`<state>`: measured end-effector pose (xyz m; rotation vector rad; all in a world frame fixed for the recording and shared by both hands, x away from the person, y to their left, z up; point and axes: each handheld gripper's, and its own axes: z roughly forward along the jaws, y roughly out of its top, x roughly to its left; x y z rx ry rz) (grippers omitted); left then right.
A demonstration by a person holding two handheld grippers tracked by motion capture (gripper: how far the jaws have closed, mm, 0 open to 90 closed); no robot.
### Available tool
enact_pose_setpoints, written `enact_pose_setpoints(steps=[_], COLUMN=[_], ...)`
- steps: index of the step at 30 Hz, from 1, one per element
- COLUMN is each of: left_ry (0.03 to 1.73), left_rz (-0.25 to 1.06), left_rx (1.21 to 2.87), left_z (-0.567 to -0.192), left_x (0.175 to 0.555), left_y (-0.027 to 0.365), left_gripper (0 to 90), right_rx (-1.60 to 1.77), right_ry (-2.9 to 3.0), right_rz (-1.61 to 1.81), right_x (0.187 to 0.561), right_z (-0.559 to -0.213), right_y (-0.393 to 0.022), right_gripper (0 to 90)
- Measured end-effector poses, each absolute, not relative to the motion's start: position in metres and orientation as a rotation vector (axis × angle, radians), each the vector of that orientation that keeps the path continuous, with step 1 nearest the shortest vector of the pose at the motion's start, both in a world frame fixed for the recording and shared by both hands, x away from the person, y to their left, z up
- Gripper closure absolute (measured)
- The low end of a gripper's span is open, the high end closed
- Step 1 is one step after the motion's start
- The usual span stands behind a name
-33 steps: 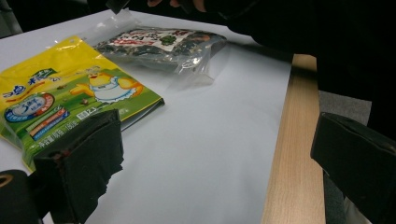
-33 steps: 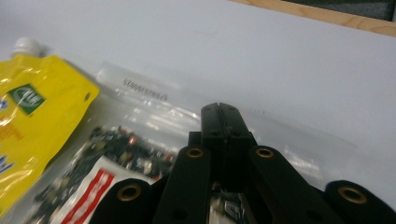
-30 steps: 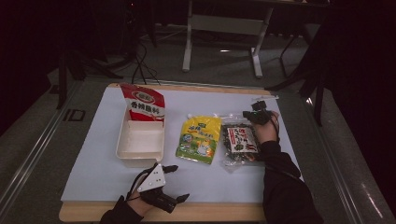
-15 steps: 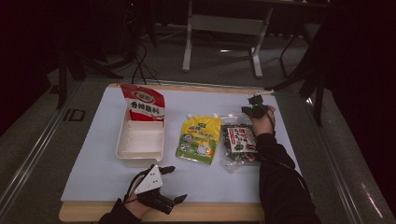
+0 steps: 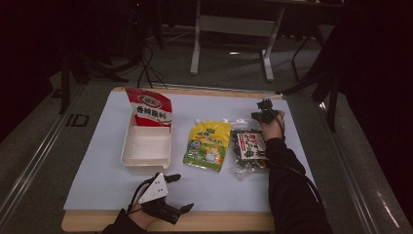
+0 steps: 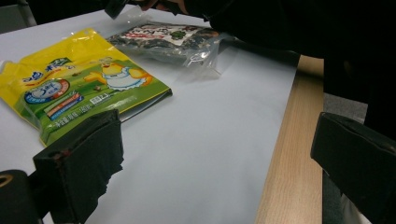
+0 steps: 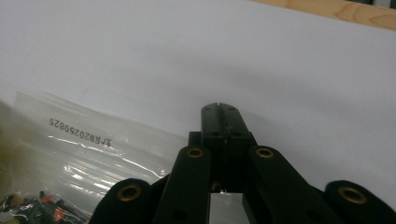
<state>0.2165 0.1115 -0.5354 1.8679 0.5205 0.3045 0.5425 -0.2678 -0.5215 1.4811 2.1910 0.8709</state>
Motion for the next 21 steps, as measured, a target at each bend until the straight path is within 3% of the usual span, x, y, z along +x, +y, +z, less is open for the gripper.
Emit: enact_pose_setpoints(steps=[21], left_ry=[0.517], left_rz=[0.308], left_rx=[1.874], left_z=[-0.535], left_x=[0.217], left_y=[0.111], left_gripper=[3.5], right_rx=[1.544], right_ry=[2.262], right_rz=[0.859], right_x=[0.527], right_z=[-0.531], right_y=[-0.271], right_gripper=[90.0])
